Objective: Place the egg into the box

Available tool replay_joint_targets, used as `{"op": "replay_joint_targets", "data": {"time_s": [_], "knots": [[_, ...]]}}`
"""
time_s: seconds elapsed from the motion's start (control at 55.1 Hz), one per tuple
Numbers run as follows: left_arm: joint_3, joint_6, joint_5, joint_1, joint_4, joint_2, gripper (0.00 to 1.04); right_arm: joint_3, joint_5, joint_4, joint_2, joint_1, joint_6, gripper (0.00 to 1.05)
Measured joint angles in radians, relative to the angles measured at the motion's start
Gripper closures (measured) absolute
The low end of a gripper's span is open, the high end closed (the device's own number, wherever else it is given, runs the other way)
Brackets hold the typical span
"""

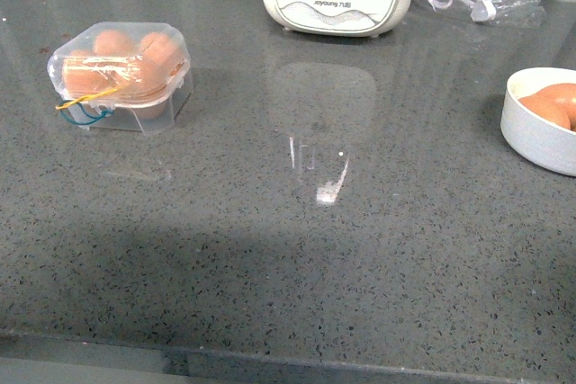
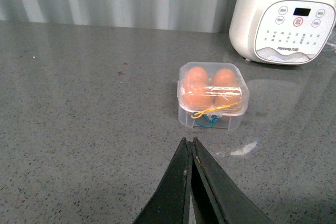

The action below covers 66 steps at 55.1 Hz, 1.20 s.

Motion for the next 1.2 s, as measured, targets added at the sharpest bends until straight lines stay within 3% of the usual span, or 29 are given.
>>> {"op": "replay_joint_targets", "data": {"time_s": [0.598,0.707,1.106,1.197], "knots": [[-0.013,-0.001,-0.002,0.0,-0.122,-0.169,1.01,0.0,0.0,0.0,0.0,0.0,0.0,0.07],[-0.013,-0.001,-0.002,0.0,-0.28,-0.293,1.01,0.0,0.0,0.0,0.0,0.0,0.0,0.07],[-0.013,-0.001,-0.002,0.0,-0.292,-0.333,1.01,0.0,0.0,0.0,0.0,0.0,0.0,0.07],[-0.013,-0.001,-0.002,0.0,-0.292,-0.333,0.89,0.0,0.0,0.0,0.0,0.0,0.0,0.07]]}}
